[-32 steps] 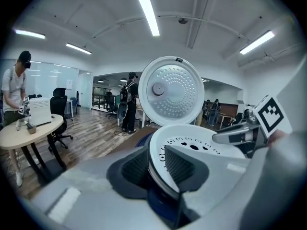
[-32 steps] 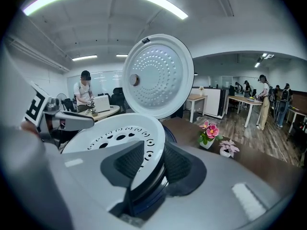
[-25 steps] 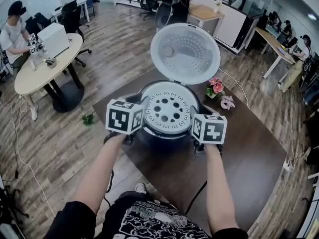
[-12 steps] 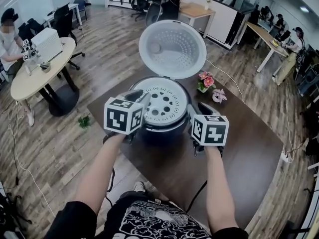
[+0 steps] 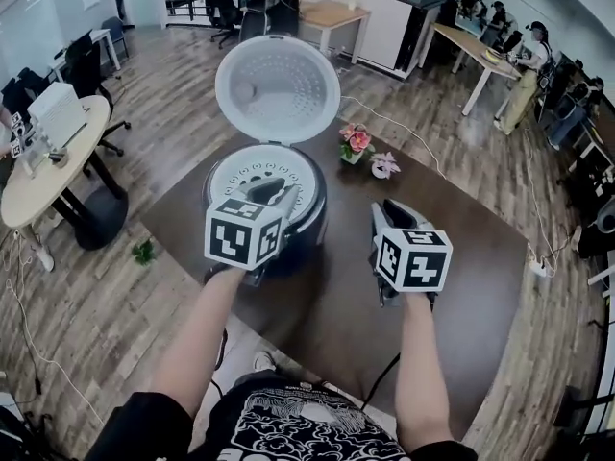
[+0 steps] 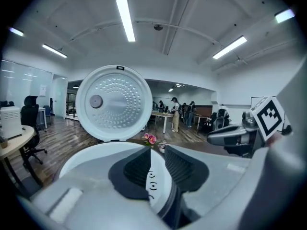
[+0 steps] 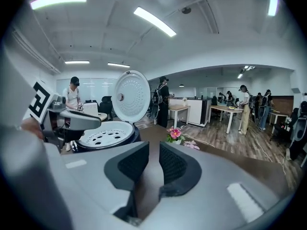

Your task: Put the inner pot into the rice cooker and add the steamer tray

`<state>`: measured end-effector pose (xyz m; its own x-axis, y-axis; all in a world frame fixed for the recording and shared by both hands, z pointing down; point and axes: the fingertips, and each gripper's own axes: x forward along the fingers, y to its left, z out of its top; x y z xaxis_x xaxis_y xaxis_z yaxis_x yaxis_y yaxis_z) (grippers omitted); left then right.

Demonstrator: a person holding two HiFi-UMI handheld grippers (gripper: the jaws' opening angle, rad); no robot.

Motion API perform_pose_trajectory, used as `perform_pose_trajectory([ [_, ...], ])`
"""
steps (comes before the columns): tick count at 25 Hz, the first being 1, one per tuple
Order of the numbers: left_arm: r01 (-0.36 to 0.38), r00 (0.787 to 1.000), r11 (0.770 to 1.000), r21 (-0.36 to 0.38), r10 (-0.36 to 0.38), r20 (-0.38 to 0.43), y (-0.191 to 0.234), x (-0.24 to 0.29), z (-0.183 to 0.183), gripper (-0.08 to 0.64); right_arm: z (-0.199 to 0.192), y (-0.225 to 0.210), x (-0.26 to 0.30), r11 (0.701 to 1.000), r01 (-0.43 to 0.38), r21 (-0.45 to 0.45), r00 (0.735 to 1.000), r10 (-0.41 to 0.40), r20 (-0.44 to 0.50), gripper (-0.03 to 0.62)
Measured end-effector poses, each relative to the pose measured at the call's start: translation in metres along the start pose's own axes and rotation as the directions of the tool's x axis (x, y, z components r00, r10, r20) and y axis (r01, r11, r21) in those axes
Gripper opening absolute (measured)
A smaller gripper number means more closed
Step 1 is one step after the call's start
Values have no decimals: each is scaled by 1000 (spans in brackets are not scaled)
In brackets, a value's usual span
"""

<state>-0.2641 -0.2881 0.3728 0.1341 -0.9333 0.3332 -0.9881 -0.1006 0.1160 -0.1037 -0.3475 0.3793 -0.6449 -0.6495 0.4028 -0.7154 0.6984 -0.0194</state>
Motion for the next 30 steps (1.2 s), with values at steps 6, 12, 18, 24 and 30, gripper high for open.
perform_pose_trajectory([
  [6, 112, 994, 993, 30, -112, -2, -53, 23, 1, 81, -8, -43, -40, 994, 102, 40, 994, -103, 26, 34],
  [12, 200, 980, 977, 71, -201, -1, -99, 44, 0, 49, -23, -82, -74, 980, 187, 73, 981, -191, 45, 11],
  [18, 272, 962, 957, 98, -274, 1, -138, 59, -5, 11, -38, -114, -110, 959, 263, 106, 960, -271, 71, -1],
  [24, 306, 951, 943, 128, -308, -8, -154, 61, -3, 3, -37, -125, -136, 946, 305, 109, 944, -315, 99, -2],
  [30, 304, 952, 945, 123, -306, -3, -161, 64, -6, 3, -41, -134, -152, 942, 318, 106, 936, -330, 122, -2],
])
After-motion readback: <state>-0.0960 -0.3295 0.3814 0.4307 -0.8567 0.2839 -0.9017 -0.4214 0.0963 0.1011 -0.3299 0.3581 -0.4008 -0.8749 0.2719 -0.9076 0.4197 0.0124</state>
